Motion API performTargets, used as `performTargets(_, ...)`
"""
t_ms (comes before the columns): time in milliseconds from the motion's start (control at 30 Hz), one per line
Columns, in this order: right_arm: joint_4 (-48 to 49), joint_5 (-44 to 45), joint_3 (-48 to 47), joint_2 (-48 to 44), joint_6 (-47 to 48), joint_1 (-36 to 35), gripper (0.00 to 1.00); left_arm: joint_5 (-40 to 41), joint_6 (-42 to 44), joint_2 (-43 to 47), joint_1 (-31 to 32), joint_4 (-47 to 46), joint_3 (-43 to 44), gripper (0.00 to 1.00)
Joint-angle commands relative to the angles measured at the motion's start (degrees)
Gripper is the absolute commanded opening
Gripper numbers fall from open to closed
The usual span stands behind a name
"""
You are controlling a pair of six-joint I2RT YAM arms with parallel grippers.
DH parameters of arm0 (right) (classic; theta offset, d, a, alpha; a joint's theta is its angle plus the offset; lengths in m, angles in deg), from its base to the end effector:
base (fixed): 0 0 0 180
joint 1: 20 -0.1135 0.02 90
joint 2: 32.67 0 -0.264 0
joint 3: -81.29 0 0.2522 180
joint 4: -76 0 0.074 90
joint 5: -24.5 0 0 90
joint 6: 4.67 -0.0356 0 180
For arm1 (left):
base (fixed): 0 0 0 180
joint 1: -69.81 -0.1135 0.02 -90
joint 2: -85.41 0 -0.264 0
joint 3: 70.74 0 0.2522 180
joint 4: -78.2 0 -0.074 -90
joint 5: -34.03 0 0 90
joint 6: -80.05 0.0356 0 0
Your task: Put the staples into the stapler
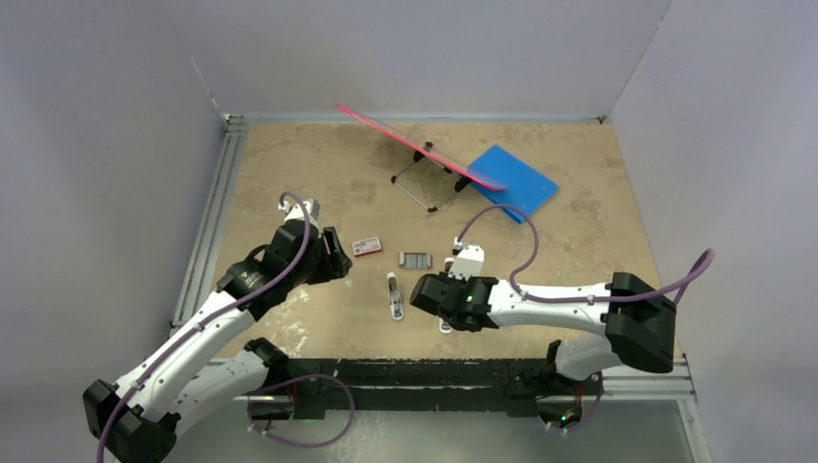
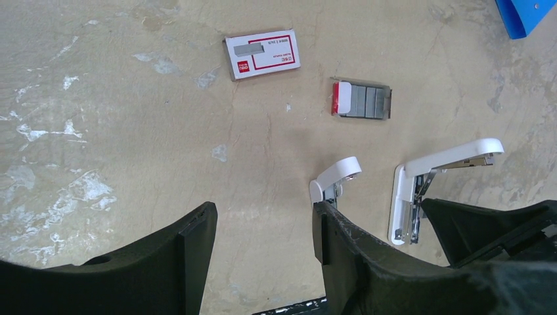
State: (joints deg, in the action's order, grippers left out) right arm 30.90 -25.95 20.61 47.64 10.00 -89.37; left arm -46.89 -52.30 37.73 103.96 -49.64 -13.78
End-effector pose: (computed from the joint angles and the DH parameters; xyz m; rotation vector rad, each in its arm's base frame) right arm 0.1116 0.2320 0.1973 0.3111 2.3351 0.2456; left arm 0.1448 -0.0914 0.2751 -0.2500 2.3462 -0.4895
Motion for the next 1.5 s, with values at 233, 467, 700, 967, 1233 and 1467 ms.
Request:
performTargets(233, -0.71, 2.45, -1.01, 1.56, 1.96, -0.23, 0.13, 0.76, 0.86, 0.49, -0.05, -1.48, 0.40, 0.55)
performTargets(467, 0.69, 1.62, -0.29, 1.30, 3.51, -0.27, 0.13, 0.50, 0.78, 0.43, -0.05, -1.59, 0.31, 0.55)
performTargets(700, 1.76, 0.88, 0.22, 1.46, 3.86, -0.42, 0.13, 0.31, 0.77, 0.22, -0.09, -1.70, 0.22, 0.55)
performTargets(967, 0.35, 1.14, 0.60, 0.77, 2.72, -0.47, 0.12, 0.10, 0.69, 0.07, -0.10, -1.74, 0.13, 0.55)
performTargets(1233, 1.15, 0.52, 1.51, 0.70, 2.98, -0.53, 0.12, -0.09, 0.69, 0.01, -0.08, -1.76, 0.04, 0.55)
performTargets(1467, 1.98, 0.02, 1.54, 1.01, 3.50, -0.92, 0.11, -0.18, 0.69, -0.13, -0.11, -1.79, 0.04, 0.55)
